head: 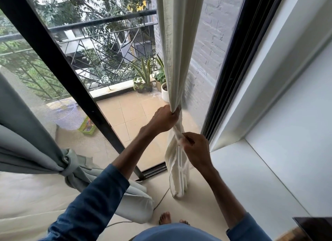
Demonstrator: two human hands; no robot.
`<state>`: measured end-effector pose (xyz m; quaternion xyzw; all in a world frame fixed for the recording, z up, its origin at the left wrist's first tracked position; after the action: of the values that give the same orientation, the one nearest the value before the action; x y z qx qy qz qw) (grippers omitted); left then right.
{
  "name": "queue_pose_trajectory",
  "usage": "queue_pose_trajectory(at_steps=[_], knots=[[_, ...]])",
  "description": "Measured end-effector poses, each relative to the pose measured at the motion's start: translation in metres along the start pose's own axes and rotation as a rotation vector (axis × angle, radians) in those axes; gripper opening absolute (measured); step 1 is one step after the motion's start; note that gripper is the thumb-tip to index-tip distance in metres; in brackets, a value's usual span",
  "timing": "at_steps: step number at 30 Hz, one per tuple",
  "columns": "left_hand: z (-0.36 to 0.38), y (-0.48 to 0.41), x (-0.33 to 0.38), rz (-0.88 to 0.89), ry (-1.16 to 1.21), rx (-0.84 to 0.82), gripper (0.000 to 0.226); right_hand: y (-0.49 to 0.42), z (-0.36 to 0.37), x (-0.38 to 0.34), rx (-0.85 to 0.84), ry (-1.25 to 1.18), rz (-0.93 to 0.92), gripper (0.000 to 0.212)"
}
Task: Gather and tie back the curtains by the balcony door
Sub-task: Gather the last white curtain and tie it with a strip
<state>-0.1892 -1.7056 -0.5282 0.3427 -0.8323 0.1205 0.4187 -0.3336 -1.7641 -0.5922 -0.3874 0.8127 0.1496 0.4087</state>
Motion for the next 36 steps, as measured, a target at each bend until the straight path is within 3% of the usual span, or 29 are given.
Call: queue_pose_trajectory(at_steps=[4, 9, 14, 21, 28, 36], knots=[[0.004, -0.001, -0.006, 0.096, 0.146, -0.032, 0.044, -0.004, -0.023, 0.002, -0.048, -0.09, 0.032, 0.029], [0.005, 0.001, -0.006, 0.187, 0.271, -0.139, 0.033, -0.016, -0.052, 0.003, -0.022, -0.009, -0.063, 0.023], [0.005, 0.007, -0.007, 0.19, 0.411, -0.272, 0.043, -0.035, -0.083, 0.008, 0.042, 0.086, -0.157, 0.018], [0.004, 0.014, -0.011, 0.164, 0.414, -0.335, 0.039, -0.048, -0.094, 0.019, -0.018, 0.075, -0.165, 0.012], [0.015, 0.029, -0.003, 0.13, 0.53, -0.299, 0.058, -0.033, -0.074, 0.017, -0.108, 0.051, -0.17, 0.016], [0.025, 0.022, -0.022, 0.199, 0.285, -0.163, 0.057, -0.027, -0.074, 0.013, -0.076, -0.019, -0.142, 0.014]])
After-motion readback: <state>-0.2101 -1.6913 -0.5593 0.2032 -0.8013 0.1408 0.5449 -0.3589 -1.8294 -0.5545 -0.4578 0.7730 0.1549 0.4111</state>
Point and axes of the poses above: each hand's wrist, its own y-axis away from the middle knuckle, its own z-axis out of the palm, x = y × z, the point moved 3 cm from there along -y, towards the middle knuckle, and after that the axes turned 8 degrees about y, right-handed, at the moved point
